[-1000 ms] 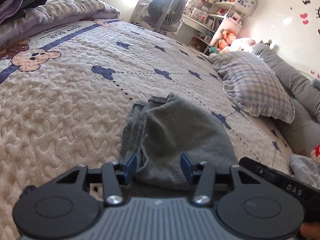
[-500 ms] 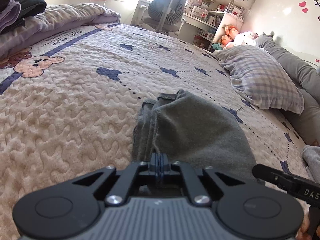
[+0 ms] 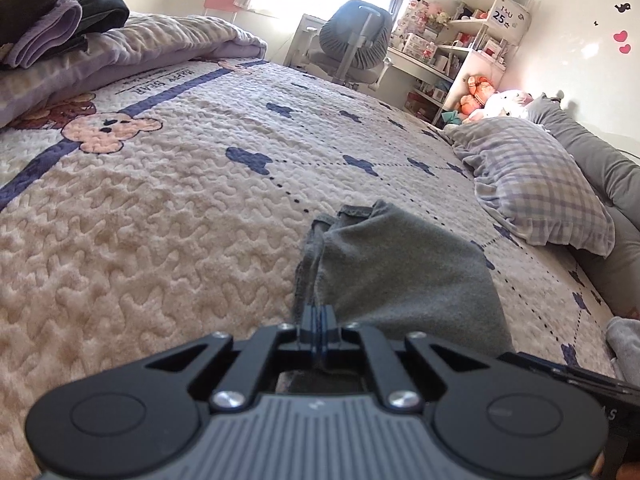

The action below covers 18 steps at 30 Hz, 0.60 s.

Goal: Fold clothes

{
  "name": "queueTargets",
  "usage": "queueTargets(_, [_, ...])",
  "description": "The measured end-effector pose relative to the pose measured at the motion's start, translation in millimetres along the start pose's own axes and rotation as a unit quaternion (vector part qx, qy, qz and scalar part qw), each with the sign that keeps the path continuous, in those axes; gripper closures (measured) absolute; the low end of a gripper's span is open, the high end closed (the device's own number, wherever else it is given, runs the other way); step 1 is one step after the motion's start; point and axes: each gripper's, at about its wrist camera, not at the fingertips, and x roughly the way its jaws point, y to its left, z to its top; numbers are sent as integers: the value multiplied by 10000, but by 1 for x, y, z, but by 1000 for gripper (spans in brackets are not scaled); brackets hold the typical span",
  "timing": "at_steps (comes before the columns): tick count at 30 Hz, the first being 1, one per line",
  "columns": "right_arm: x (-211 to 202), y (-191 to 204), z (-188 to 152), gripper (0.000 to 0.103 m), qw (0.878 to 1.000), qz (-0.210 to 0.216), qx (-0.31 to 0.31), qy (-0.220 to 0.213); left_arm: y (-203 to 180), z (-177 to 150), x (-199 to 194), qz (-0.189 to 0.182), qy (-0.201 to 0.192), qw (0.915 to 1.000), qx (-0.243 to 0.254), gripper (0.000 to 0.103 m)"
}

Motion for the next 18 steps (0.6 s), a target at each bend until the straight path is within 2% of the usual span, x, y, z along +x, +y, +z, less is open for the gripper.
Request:
queueTargets(9, [3,-2,29,65,9997,-5,-133,-208,-3,-8,4,173,85,9997,120,100])
queueTargets(12, [19,3,34,65,9995,-1,-327,-44,-2,-9,2,180,76,9997,118,100])
queueTargets(15, [35,8,38,82,9986,3,-521,120,-2,-10,2,190,84,9997,126,100])
queueTargets(18, [53,14,36,83,9961,-78,-819,323,-6,-10,2,247,68,9993,287,100])
